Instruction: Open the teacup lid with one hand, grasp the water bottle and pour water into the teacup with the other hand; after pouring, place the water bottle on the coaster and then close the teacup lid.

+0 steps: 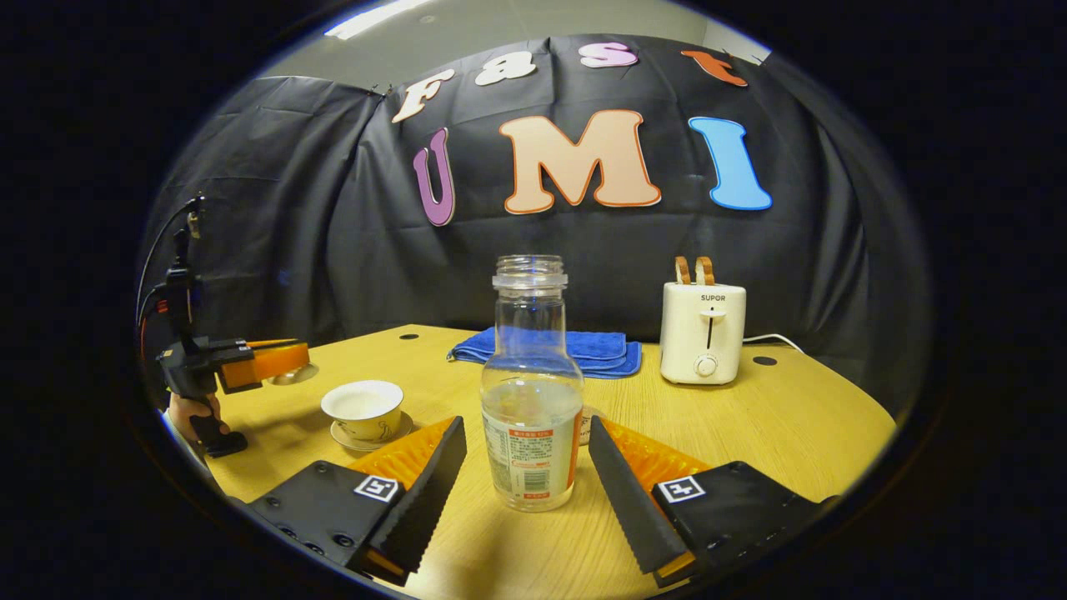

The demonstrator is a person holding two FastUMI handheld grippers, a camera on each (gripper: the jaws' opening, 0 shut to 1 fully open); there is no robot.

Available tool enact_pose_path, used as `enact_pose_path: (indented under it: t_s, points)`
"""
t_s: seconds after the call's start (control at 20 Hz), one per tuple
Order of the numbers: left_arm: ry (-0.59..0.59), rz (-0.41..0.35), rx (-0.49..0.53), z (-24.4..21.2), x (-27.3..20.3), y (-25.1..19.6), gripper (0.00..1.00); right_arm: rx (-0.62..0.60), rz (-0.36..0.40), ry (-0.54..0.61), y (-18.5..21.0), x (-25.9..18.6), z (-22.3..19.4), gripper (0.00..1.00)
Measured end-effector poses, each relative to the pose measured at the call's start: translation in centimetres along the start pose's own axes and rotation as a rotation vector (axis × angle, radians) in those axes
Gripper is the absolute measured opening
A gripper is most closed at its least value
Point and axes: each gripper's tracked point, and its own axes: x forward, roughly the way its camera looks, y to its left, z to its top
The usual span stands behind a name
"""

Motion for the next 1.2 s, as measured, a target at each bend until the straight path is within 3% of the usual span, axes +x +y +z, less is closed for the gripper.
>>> enact_pose_path:
  t_s: [0.05, 0.1, 0.2, 0.55, 0.7, 0.75, 1.05, 1.2]
  points:
    - [-0.002, 0.005, -0.001, 0.1, -0.2, 0.5, 0.25, 0.000, -0.002, 0.009, 0.1, 0.5, 0.0, 0.92]
    - [-0.006, 0.010, -0.005, 0.1, -0.3, 0.9, 0.25, -0.001, -0.010, 0.016, 0.1, 0.8, -0.1, 0.96]
    - [-0.014, 0.018, -0.003, 0.3, -0.4, 1.4, 0.25, 0.001, -0.023, 0.029, 0.2, 1.3, -0.3, 0.92]
    - [-0.035, 0.024, -0.005, 0.4, -0.8, 1.9, 0.24, -0.003, -0.051, 0.083, 0.5, 2.7, -1.1, 0.96]
    - [-0.035, 0.025, -0.006, 0.4, -0.8, 2.1, 0.24, -0.018, -0.056, 0.083, 0.5, 2.5, -1.2, 0.81]
    - [-0.036, 0.027, -0.006, 0.4, -0.8, 2.1, 0.24, -0.031, -0.067, 0.077, 0.5, 2.6, -1.1, 0.82]
    - [-0.037, 0.034, -0.007, 0.4, -0.7, 2.1, 0.24, -0.200, -0.117, 0.056, 1.3, 2.1, -0.6, 0.81]
    - [-0.037, 0.042, -0.007, 0.4, -0.7, 2.3, 0.25, -0.345, -0.148, 0.040, 1.5, 1.8, 0.4, 0.81]
